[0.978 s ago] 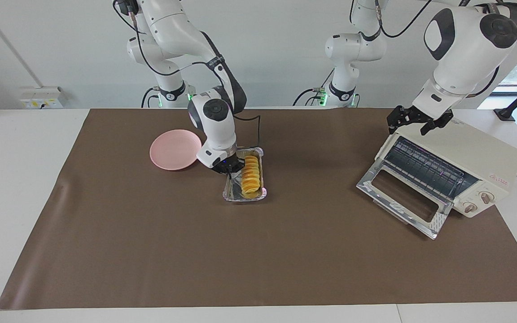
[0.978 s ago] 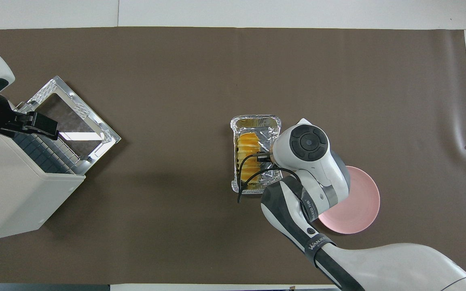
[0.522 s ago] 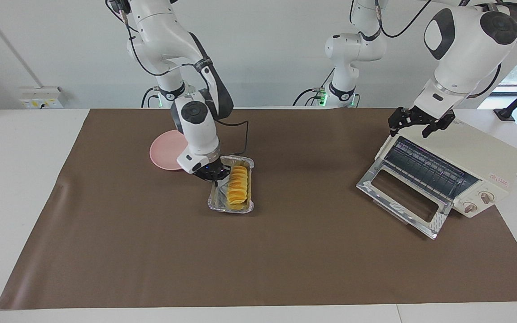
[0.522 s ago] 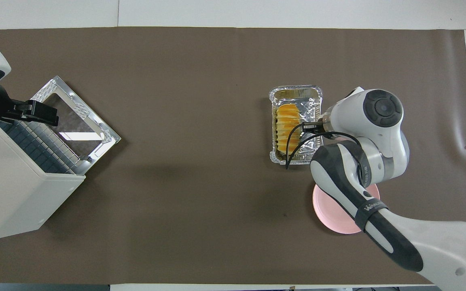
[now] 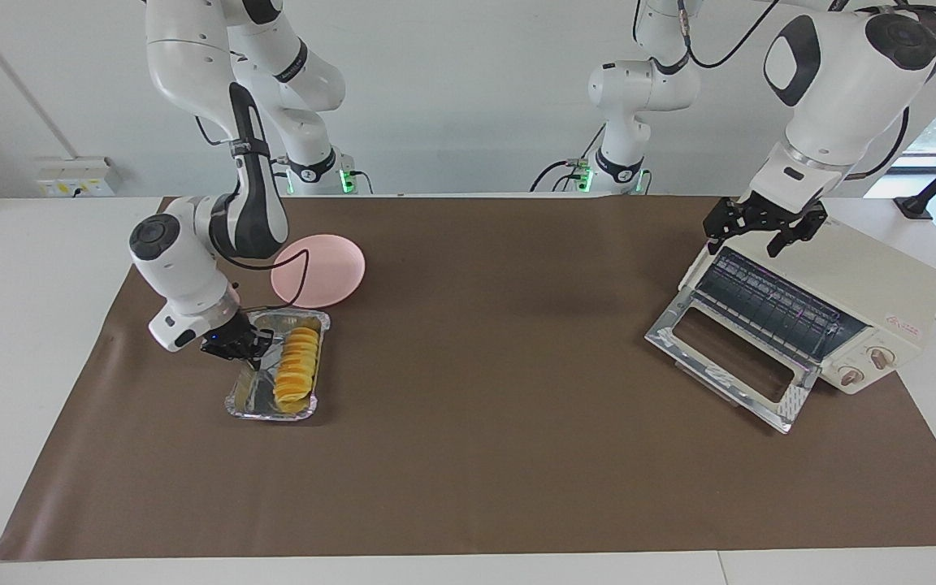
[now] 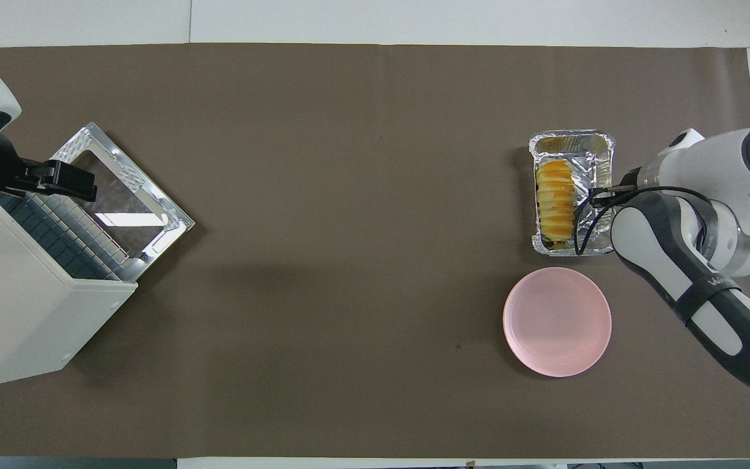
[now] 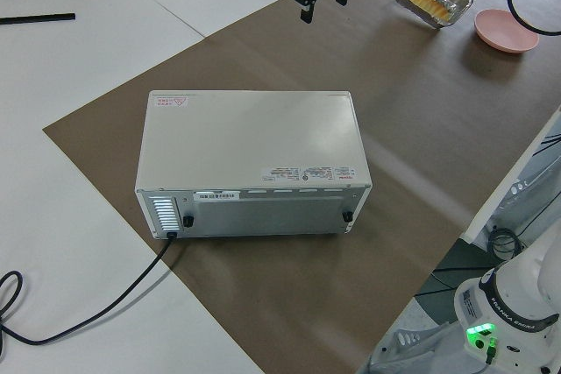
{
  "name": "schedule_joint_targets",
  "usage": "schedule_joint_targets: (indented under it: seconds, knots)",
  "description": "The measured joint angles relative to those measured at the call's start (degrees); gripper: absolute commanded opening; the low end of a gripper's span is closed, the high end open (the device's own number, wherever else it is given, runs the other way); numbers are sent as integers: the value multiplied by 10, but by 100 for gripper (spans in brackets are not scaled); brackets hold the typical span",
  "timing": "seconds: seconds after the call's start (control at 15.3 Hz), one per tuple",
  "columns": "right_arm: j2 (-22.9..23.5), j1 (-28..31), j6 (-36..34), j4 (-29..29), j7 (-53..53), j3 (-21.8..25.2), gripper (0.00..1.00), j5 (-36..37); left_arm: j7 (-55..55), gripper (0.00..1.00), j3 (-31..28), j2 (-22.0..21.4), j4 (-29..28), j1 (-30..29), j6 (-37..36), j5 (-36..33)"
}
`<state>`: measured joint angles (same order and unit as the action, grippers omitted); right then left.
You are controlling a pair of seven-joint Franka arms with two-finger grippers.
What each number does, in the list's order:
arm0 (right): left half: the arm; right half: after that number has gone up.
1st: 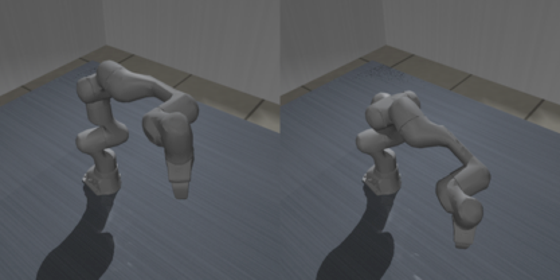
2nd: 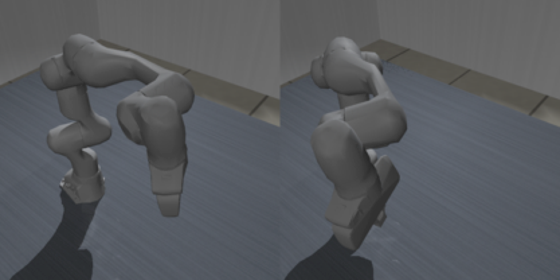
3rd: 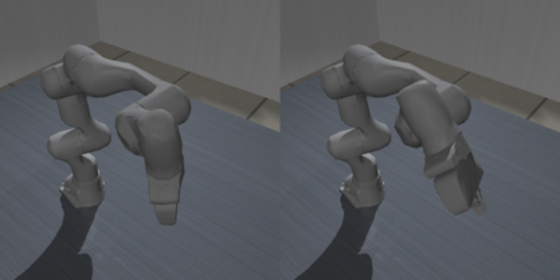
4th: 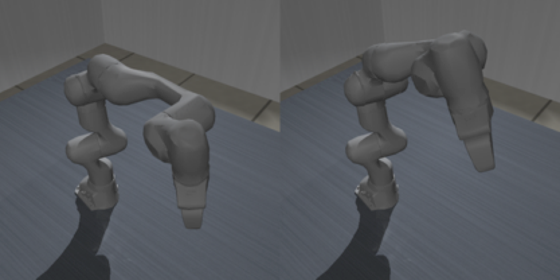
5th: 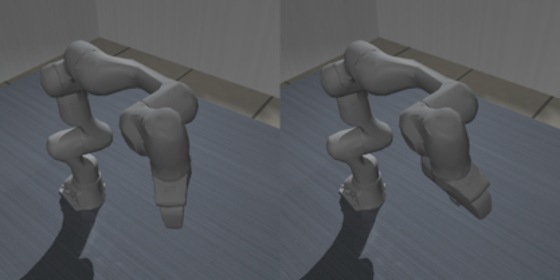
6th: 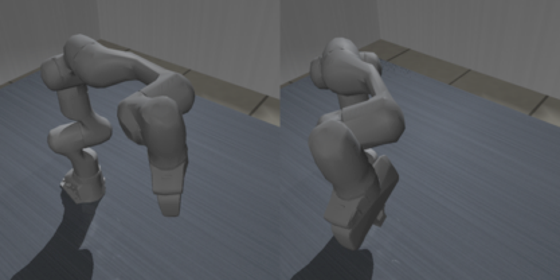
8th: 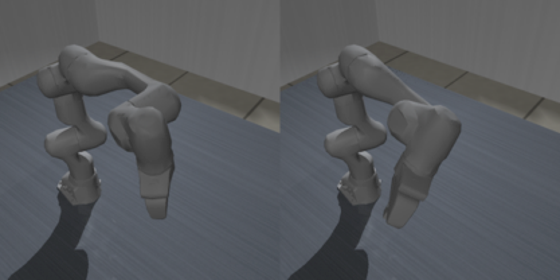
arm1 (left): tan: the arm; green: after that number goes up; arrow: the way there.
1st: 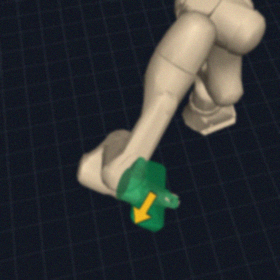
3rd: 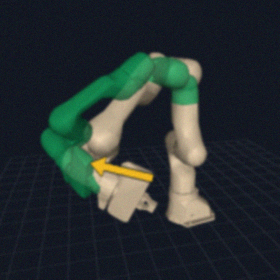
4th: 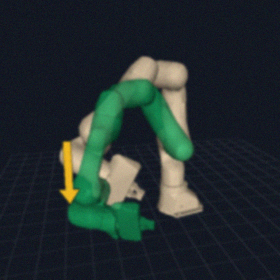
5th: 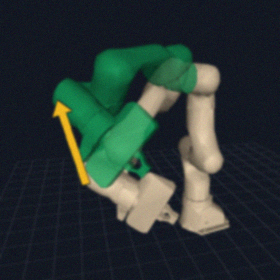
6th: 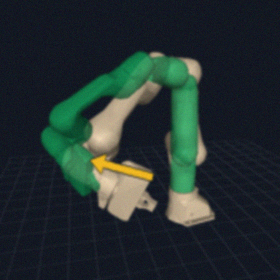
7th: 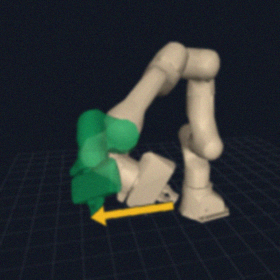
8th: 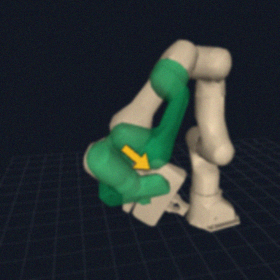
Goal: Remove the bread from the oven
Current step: 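Lower the right gripper into the tray and grasp the bread slices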
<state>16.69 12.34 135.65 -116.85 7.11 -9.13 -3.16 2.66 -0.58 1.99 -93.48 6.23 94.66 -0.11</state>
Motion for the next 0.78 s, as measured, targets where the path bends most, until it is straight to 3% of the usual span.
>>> schedule_joint_targets:
  seconds: [0.59, 0.65, 0.78]
  knots:
    - [0, -38, 0, 0, 0, -10, 0, -33, 0, 100, -2, 0, 0, -5, 0, 0]
    - [0, -38, 0, 0, 0, -10, 22, -34, 0, 100, -2, 0, 0, -5, 0, 0]
    - [0, -38, 0, 0, -1, -10, 82, -34, 0, 100, -2, 0, 0, -5, 0, 0]
